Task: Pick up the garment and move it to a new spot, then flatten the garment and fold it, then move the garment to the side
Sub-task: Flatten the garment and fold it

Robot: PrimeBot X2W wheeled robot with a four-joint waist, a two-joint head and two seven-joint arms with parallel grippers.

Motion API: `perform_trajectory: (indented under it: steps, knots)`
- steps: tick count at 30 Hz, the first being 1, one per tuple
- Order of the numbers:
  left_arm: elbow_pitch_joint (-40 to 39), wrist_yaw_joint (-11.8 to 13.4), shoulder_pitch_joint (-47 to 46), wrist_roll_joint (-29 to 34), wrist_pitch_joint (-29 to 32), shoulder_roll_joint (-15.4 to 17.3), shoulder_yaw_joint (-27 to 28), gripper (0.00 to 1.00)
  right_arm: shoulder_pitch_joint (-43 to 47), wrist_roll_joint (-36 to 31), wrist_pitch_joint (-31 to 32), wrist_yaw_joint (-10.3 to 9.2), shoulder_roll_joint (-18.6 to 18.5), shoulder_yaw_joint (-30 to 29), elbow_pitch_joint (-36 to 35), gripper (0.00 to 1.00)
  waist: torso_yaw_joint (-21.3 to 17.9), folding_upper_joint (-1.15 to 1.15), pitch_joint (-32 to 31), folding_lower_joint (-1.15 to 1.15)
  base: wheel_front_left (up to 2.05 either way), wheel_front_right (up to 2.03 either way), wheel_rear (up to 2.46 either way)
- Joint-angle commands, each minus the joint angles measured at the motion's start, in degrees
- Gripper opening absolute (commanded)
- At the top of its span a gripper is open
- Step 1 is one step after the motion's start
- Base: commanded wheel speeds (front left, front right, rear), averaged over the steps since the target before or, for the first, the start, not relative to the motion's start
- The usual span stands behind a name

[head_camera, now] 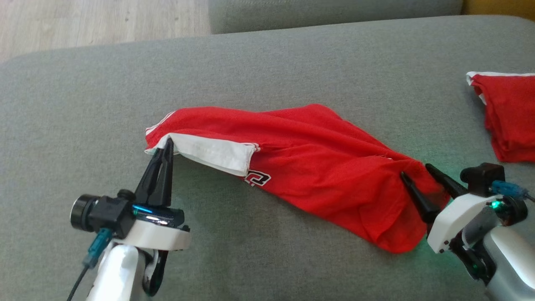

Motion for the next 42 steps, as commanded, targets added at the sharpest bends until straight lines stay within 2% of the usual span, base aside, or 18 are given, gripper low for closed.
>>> perform_trajectory:
  steps: [1,2,7,11,17,21,26,29,30,36,37,38,42]
  knots:
    - [-2.16,0.11,-2.55,-0.21,-0.29,1.1,2.58,0.0,-2.09,1.2,-1.18,0.37,-2.04,1.24,-1.31,0.32,0.32,0.0,0.36,-0.01,0.0,0.0,0.0]
    - [-2.21,0.11,-2.6,-0.2,-0.29,1.14,2.8,0.0,-2.39,1.96,-1.87,0.37,-2.39,2.17,-1.21,0.0,0.44,0.0,0.47,-0.01,0.0,0.0,0.0]
    - [-2.33,0.1,-2.48,-0.34,-0.29,1.35,4.11,0.0,-4.04,4.76,-5.39,0.37,-4.4,6.52,-0.64,0.0,0.67,0.0,0.42,-0.01,0.0,0.0,0.0]
    - [-2.85,0.1,-3.14,-0.87,-0.29,1.64,4.47,0.0,-7.21,3.87,-10.74,0.37,-6.08,6.73,0.82,0.0,0.43,0.0,-0.26,-0.01,0.0,0.0,0.0]
    - [-6.53,0.1,-7.26,-4.39,-0.29,2.62,3.74,0.0,-15.75,-3.69,-15.78,0.37,-8.55,1.54,3.3,0.0,-0.31,0.0,-1.23,-0.01,0.0,0.0,0.0]
    - [-8.02,0.1,-8.73,-7.98,-0.29,3.58,2.34,0.0,-18.51,-8.54,-16.38,0.37,-9.32,-3.57,-0.11,0.0,-0.43,0.0,-1.53,-0.01,0.0,0.0,0.0]
    - [-6.99,0.1,-6.31,-11.69,-0.29,4.02,-0.88,0.0,-8.09,-12.47,-16.42,0.37,-10.76,-3.13,-8.26,0.0,0.11,0.0,-0.33,-0.01,0.0,0.0,0.0]
    - [-5.48,0.1,-4.24,-12.7,-0.29,4.19,-2.29,0.0,0.96,-14.34,-15.75,0.37,-9.9,-1.12,-11.76,0.0,0.23,0.0,0.98,-0.01,0.0,0.0,0.0]
    - [-5.48,0.1,-4.24,-12.7,-0.29,4.19,-2.29,0.0,0.96,-14.34,-15.75,0.37,-9.9,-1.12,-11.76,0.0,0.23,0.0,0.98,-0.01,0.0,0.0,0.0]
    - [-3.76,0.1,-2.06,-13.09,-0.29,3.73,-2.59,0.0,11.78,-13.84,-14.49,0.37,-5.32,-1.38,-13.52,0.0,0.17,0.0,2.27,-0.01,0.0,0.0,0.0]
    - [-3.74,0.1,-1.82,-13.09,-0.29,3.67,-2.43,0.0,12.86,-13.58,-13.89,0.37,-4.86,-1.39,-13.84,0.31,0.11,0.0,2.29,-0.01,0.0,0.0,0.0]
    - [-3.73,0.1,-1.63,-13.04,-0.29,3.61,-2.23,0.0,13.81,-13.27,-13.22,0.37,-4.7,-1.25,-14.32,1.0,0.05,0.0,2.3,-0.01,0.0,0.0,0.0]
    - [-3.62,0.1,-1.36,-12.76,-0.29,3.29,-1.76,0.0,17.1,-8.54,-11.5,0.37,-4.03,-2.72,-16.52,1.0,-0.06,0.0,2.21,-0.01,0.0,0.0,0.0]
